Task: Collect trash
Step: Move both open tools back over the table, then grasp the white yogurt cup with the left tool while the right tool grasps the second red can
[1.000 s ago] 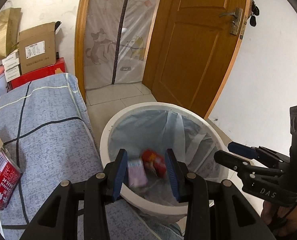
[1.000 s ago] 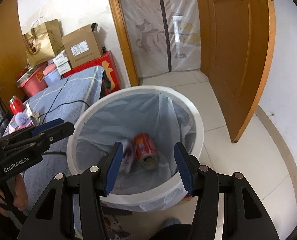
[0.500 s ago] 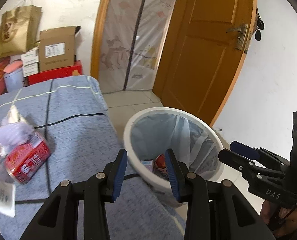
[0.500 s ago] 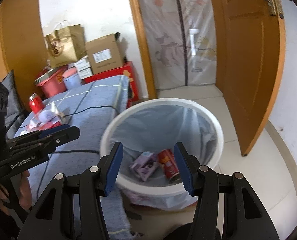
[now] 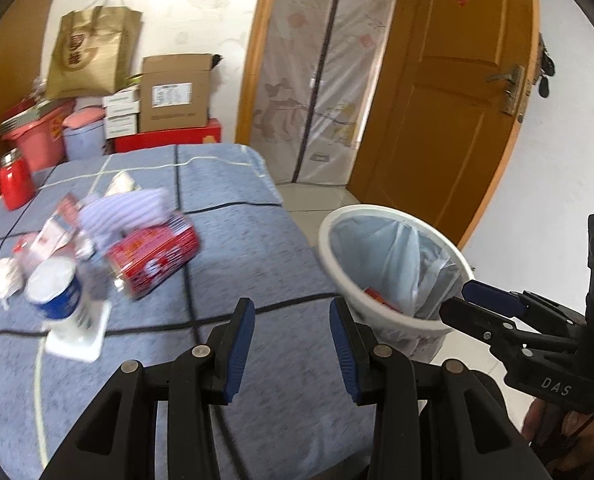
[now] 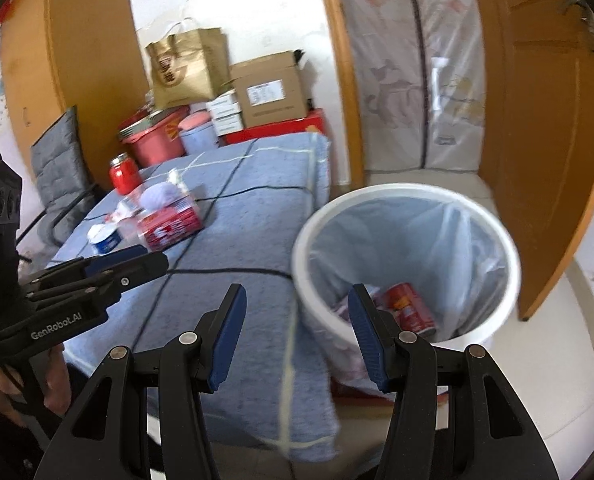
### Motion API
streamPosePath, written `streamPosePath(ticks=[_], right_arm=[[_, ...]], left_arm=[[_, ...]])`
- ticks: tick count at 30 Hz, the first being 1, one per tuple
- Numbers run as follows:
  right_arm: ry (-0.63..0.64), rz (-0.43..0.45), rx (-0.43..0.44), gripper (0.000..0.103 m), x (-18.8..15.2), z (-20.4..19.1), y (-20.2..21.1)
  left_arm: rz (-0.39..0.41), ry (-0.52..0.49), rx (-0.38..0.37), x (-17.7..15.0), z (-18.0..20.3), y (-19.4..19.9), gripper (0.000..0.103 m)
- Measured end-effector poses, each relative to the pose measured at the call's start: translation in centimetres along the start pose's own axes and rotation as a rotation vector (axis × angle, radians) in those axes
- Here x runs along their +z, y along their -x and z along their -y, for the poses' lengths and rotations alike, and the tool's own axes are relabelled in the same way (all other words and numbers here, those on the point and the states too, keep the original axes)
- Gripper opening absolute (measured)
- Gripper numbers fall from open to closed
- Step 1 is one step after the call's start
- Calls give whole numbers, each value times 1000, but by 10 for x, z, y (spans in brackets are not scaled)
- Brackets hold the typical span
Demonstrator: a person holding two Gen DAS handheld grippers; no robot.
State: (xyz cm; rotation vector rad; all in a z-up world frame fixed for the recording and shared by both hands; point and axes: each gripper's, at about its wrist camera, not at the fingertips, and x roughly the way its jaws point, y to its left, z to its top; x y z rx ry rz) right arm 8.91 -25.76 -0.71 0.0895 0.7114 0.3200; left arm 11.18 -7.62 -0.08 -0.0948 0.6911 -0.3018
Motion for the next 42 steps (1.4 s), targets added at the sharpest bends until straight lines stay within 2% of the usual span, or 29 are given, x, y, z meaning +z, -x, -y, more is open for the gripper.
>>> streamPosePath(ticks=[15,19,25,30,42], right_arm=[[70,-36,75,54,-2,-38,-18],[80,-36,89,57,1,-46,-25],[105,-48,108,58,6,-59,-38],[122,-60,125,58,7,-68,-49],[129,-75,125,58,14,-80,-70]], left_arm=[[25,99,114,-18,-47,27,39],[40,112,167,-20,-62,34,39],[55,156,233,-19,-90,39,44],[60,185,278,-18,-113,36,51],[26,165,310,-10,-141,5,55]])
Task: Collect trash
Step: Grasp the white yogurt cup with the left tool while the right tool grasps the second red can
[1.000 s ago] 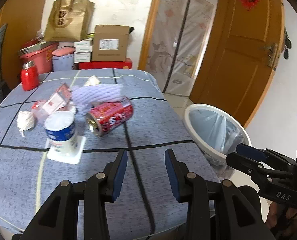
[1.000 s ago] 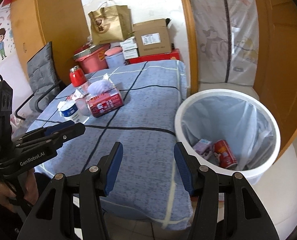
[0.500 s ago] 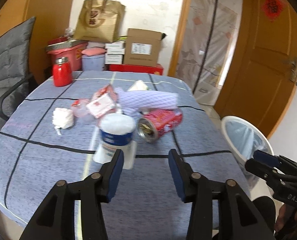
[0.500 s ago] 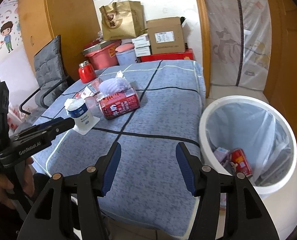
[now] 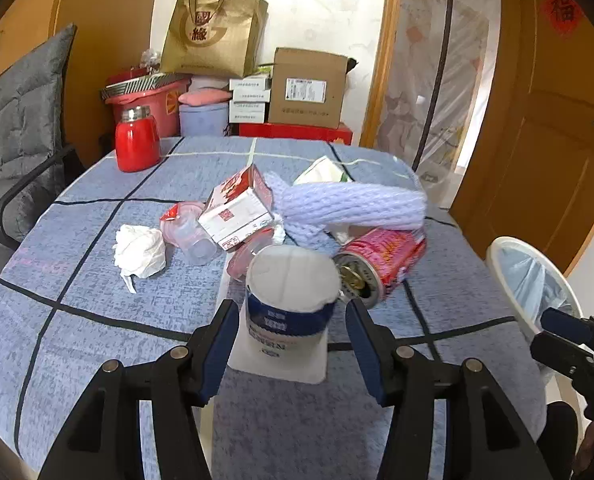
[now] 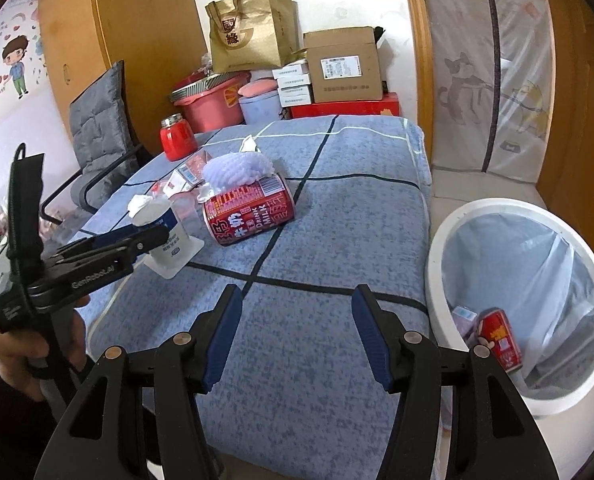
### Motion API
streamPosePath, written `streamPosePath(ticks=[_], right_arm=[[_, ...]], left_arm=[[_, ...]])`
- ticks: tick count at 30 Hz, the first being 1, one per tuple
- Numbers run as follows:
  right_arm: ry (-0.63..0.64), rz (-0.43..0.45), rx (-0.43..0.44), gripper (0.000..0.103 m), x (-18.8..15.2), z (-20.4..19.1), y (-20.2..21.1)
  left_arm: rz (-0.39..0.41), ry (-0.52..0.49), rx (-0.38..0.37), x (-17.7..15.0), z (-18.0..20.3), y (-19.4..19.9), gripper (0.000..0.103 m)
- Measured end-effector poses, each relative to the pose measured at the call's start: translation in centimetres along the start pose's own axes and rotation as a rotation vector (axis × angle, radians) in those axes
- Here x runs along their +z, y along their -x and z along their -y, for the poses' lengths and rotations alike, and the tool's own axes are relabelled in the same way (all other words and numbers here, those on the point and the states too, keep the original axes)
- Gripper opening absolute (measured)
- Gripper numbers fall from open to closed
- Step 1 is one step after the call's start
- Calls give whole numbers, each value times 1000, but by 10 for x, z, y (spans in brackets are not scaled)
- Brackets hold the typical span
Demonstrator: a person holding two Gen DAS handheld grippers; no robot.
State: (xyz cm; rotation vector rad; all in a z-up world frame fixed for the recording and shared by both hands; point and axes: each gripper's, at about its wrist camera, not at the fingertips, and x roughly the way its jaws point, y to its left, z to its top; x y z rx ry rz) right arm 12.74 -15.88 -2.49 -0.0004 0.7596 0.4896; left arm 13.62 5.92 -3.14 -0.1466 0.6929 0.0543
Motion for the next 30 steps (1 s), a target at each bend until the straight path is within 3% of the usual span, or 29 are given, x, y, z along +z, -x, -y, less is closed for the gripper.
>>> streamPosePath(ticks=[5,14,19,30], right_arm=[[28,-11,12,58,8,-14,-15],[97,-35,35,58,24,-53,-60],[120,-57,6,58,32,-68,-89],[67,-73,-97,58,38,-34,-93]], left_arm=[[-2,4,-11,1,-6,-6,49],[26,38,-22,-4,-31,13,49],[32,49,-26,-6,-44,17,49],[28,51,-38,-5,-53,11,49]])
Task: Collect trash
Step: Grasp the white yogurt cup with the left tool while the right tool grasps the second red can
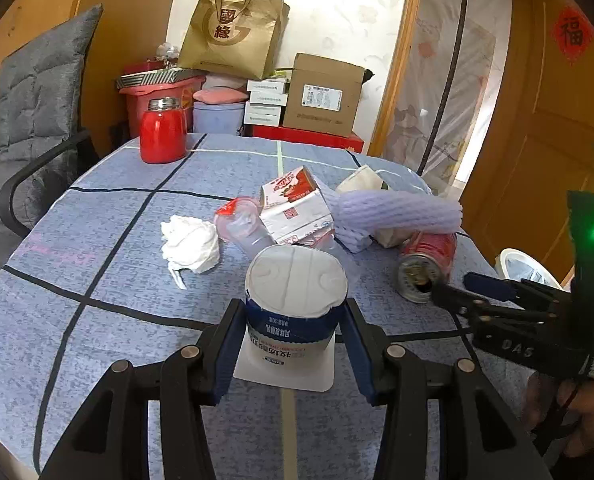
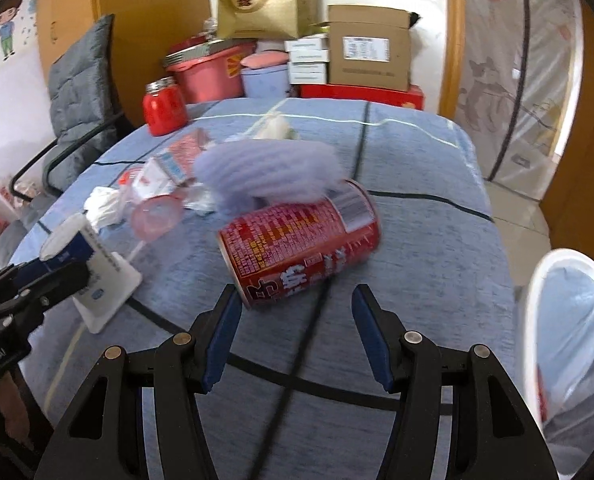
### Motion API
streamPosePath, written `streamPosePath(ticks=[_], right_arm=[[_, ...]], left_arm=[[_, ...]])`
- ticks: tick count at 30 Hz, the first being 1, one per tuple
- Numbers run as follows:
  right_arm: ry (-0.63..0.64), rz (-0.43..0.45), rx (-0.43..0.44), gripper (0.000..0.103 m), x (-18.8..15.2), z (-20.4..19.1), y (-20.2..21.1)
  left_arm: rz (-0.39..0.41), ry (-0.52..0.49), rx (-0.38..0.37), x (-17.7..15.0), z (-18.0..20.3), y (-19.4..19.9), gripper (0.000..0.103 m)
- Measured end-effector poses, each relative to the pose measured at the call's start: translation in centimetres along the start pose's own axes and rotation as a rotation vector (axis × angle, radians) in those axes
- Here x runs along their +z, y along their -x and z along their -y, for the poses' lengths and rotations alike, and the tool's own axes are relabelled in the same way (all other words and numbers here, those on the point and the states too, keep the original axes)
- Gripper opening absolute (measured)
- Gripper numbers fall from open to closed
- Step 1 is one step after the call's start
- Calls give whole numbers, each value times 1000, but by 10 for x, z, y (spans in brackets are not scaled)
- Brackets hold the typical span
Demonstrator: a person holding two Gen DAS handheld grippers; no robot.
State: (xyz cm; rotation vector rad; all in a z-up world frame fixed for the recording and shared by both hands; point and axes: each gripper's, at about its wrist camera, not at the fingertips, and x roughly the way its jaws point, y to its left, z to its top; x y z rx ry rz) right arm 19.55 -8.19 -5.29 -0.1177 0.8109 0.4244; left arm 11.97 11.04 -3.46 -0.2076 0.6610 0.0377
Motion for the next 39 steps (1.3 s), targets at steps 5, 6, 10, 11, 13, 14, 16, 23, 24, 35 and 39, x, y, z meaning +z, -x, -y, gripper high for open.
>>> streamPosePath(ticks=[5,6,10,11,13,14,16,23,24,35,39], right_arm=[[-63,5,-69,58,-8,34,15],[-82,6,-82,58,-9,42,18],[-130,28,-73,58,-11,56,30],[-129,42,-50,58,-11,53,34],[-117,65,-14,58,-11,45,38],[-111,76,4,58,-10,40,38],[-101,84,31,58,-8,30,35],[-68,78,19,59,-3,6,11],[-69,79,7,59,-1,6,9],[-108,32,-8,59,3,16,-6],[-107,34,7,54,2,17,-4]], left_arm=[[-5,-15,-20,0,11,-3,49],[-5,-19,-25,-1,14,-3,49],[-9,-31,-36,-1,23,-5,49],[-10,-33,-38,-1,24,-5,49],[-12,-34,-38,-1,26,-6,49],[-12,-34,-38,-1,26,-5,49],[-11,-35,-35,-2,26,-4,49],[-7,-24,-16,0,17,-1,49],[-6,-22,-14,0,16,0,49],[-14,-21,-27,-1,16,-7,49],[-16,-28,-29,-1,20,-8,49]])
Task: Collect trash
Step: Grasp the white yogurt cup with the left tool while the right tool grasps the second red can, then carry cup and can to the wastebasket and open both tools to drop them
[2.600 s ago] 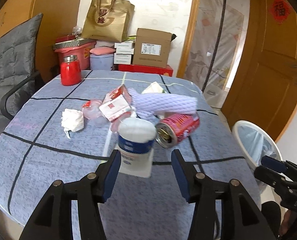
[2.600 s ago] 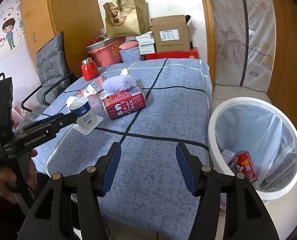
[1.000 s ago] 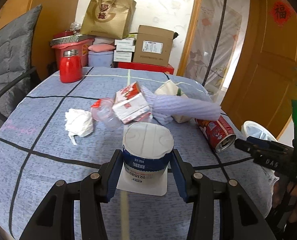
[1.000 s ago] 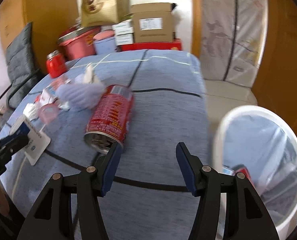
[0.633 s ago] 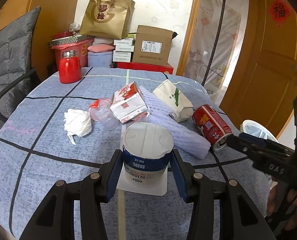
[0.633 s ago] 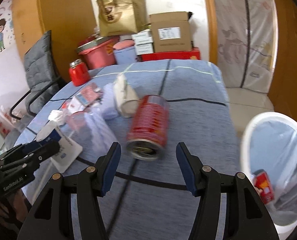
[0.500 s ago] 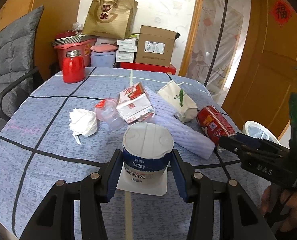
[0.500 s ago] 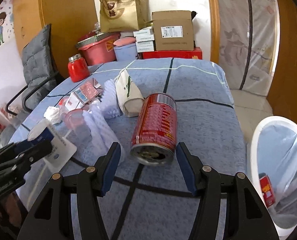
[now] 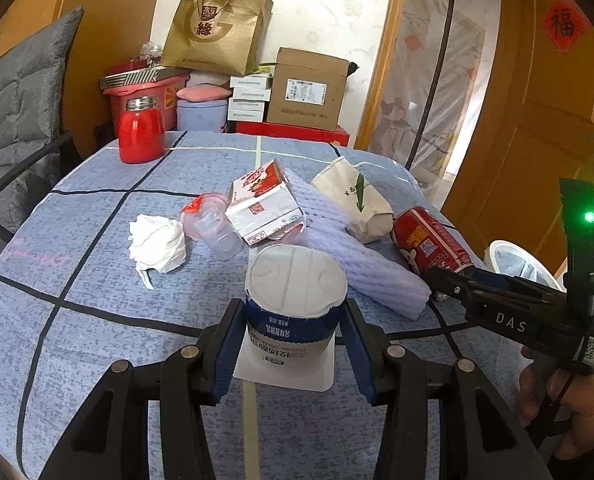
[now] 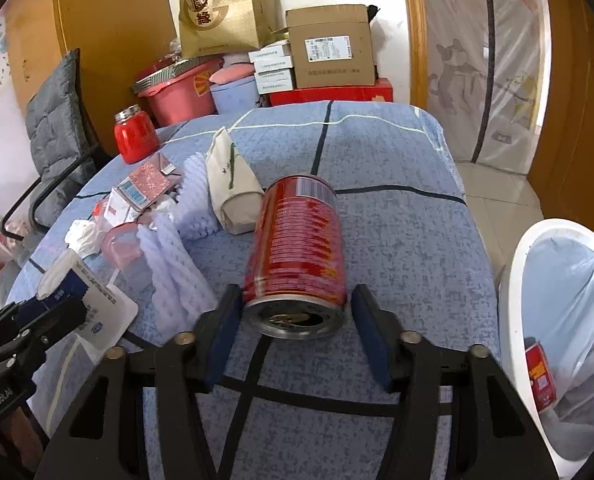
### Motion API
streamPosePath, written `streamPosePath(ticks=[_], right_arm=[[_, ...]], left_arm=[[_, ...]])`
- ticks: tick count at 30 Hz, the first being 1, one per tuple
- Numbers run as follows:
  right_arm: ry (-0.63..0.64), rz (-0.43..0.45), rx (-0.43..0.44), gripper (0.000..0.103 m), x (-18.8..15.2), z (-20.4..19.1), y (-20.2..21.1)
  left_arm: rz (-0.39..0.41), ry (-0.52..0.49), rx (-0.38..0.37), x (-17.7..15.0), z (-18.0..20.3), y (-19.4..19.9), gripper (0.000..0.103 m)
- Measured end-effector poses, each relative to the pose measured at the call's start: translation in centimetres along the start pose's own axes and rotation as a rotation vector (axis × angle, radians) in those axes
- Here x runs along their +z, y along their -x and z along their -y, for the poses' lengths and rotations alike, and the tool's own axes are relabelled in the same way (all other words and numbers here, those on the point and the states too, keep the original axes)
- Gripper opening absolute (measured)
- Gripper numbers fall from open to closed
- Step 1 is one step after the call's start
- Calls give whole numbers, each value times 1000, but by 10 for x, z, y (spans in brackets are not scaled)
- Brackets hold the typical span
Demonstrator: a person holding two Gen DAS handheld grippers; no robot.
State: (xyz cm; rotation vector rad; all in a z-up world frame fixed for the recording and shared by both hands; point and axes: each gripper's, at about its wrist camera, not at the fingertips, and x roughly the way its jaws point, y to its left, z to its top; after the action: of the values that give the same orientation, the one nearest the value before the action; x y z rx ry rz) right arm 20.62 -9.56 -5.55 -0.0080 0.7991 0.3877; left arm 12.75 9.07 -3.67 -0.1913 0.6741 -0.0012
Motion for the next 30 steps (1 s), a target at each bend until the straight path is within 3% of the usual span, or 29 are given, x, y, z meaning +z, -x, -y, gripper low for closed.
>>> streamPosePath(ticks=[30], right_arm=[[-5,116,47,53,-21,35,95]], left_arm=[[7,-84,-76,2,63,18,49]])
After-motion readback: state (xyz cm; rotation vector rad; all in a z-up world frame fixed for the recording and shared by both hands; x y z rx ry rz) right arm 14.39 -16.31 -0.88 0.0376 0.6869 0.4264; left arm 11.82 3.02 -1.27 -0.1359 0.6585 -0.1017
